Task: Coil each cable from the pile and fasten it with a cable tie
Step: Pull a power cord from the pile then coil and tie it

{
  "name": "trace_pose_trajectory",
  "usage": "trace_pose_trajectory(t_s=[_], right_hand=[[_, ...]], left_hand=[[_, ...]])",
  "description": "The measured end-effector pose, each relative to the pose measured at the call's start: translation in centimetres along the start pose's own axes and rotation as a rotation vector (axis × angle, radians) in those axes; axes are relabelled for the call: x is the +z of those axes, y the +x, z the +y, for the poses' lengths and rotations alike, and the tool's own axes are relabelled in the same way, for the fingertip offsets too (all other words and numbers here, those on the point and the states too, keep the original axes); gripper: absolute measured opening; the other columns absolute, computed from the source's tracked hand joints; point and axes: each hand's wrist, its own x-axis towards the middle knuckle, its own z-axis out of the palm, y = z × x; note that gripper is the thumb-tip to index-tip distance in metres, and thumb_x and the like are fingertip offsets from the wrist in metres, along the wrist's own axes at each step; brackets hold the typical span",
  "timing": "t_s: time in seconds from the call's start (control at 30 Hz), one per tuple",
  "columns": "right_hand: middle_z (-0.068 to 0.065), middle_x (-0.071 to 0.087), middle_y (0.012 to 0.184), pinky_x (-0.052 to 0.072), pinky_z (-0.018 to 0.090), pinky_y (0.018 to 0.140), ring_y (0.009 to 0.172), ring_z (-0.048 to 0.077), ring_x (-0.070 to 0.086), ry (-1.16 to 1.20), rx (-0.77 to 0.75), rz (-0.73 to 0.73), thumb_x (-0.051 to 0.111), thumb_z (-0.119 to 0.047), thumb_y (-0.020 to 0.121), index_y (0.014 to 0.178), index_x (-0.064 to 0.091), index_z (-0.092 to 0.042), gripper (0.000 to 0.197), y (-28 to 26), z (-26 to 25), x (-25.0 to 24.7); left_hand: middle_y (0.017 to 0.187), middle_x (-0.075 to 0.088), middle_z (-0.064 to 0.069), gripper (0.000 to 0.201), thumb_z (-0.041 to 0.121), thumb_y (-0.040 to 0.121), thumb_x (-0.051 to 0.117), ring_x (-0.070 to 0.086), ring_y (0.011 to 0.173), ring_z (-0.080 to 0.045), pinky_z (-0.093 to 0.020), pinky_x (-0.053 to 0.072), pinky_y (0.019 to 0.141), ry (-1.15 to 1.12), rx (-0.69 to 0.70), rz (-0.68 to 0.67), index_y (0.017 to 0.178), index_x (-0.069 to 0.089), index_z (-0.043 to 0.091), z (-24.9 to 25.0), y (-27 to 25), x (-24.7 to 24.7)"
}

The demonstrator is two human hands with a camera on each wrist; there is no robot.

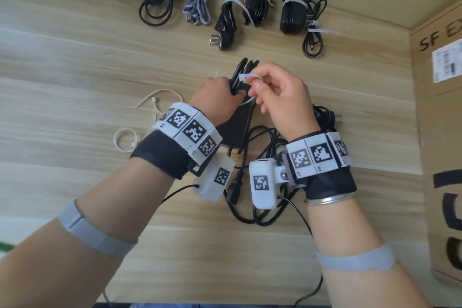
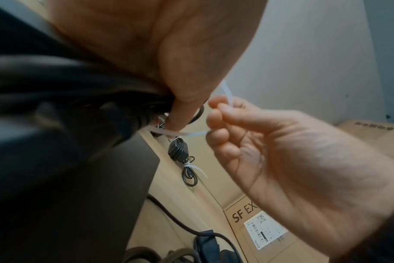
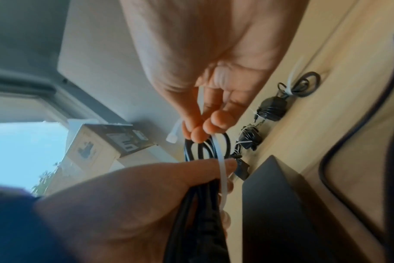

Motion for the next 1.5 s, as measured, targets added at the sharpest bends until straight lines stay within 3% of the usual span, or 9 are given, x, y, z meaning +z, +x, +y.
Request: trace_pose_trajectory(t_s=[0.17,0.4,0.57,0.8,1.0,1.1,1.2,1.37,1.5], right_hand=[[-0.007,0.062,0.072,0.051,0.024,0.060,0.061,0.007,0.057,-0.017,-0.084,-0.069,0.058,-0.012,0.087,0.076,0.059,-0.025,0.017,0.3,-0.2,0.2],[-0.003,0.068,0.078,0.050,0.021,0.055,0.057,0.010,0.058,0.049,-0.021,-0.051,0.055,-0.014,0.091,0.076,0.057,-0.021,0.017,1.6,0.4,0.7],[0.003,0.064,0.074,0.053,0.018,0.057,0.061,0.013,0.062,-0.054,-0.017,-0.038,0.056,-0.015,0.091,0.083,0.061,-0.012,0.010,1.7,1.1,1.1],[0.001,0.058,0.072,0.056,0.020,0.060,0.062,0.014,0.064,-0.072,0.026,-0.042,0.045,-0.007,0.094,0.098,0.056,-0.011,0.013,1.5,1.9,1.2],[0.010,0.061,0.080,0.058,0.030,0.063,0.065,0.021,0.064,-0.104,0.036,-0.062,0.039,-0.002,0.093,0.093,0.045,-0.016,0.016,1.8,2.1,1.1],[0.010,0.062,0.081,0.058,0.029,0.064,0.068,0.020,0.065,-0.101,0.020,-0.096,0.046,-0.014,0.095,0.090,0.046,-0.013,0.005,1.7,2.1,1.0],[0.006,0.060,0.076,0.059,0.034,0.066,0.068,0.020,0.065,-0.074,0.019,-0.089,0.044,-0.017,0.096,0.086,0.046,-0.007,0.014,1.7,2.1,0.9],[0.006,0.060,0.078,0.058,0.028,0.067,0.068,0.018,0.065,-0.074,-0.025,-0.100,0.049,-0.020,0.095,0.098,0.058,-0.011,0.013,1.6,2.4,0.8],[0.013,0.059,0.081,0.052,0.017,0.058,0.069,0.023,0.062,-0.165,-0.140,-0.090,0.056,-0.020,0.092,0.081,0.062,-0.008,0.017,1.5,2.6,1.1]], left_hand=[[0.119,0.052,-0.021,0.040,0.030,0.091,0.043,0.050,0.110,-0.035,-0.037,0.039,0.086,0.101,-0.049,0.000,0.121,0.047,0.004,0.1,0.5,0.8],[0.129,0.041,-0.020,0.049,0.038,0.090,0.046,0.041,0.122,-0.035,-0.040,0.033,0.100,-0.038,-0.127,-0.003,0.124,0.038,0.003,0.4,0.1,0.2],[0.141,0.025,-0.014,0.057,0.025,0.093,0.039,0.022,0.135,-0.034,-0.043,0.021,0.112,-0.117,-0.052,-0.093,0.146,0.017,0.024,0.4,-0.2,-0.7],[0.098,0.039,-0.009,0.083,-0.012,0.083,0.027,0.040,0.079,-0.021,-0.029,0.039,0.086,-0.137,0.257,-0.005,0.146,0.005,0.038,-1.2,-0.7,-1.8],[0.127,0.045,-0.002,0.094,-0.014,0.083,0.045,0.058,0.076,-0.028,-0.033,0.052,0.073,-0.147,0.471,0.176,0.143,-0.012,0.030,-1.3,-0.9,-2.0],[0.124,0.048,0.015,0.083,-0.004,0.083,0.057,0.060,0.077,-0.017,-0.024,0.051,0.077,-0.166,0.427,0.165,0.143,0.015,0.036,-1.6,-0.6,-2.2],[0.082,0.057,0.001,0.023,0.006,0.083,0.062,0.059,0.079,-0.023,-0.036,0.050,0.079,-0.139,0.303,0.141,0.105,0.063,0.011,-1.7,-0.1,-2.2],[0.069,0.052,0.005,0.003,0.007,0.082,0.063,0.052,0.067,-0.019,-0.029,0.043,0.067,-0.139,0.306,0.130,0.083,0.062,0.004,-2.0,0.3,-2.0],[0.066,0.050,0.008,0.007,0.008,0.081,0.065,0.050,0.063,-0.016,-0.026,0.040,0.062,-0.136,0.310,0.112,0.080,0.059,0.005,-2.2,0.6,-2.0]])
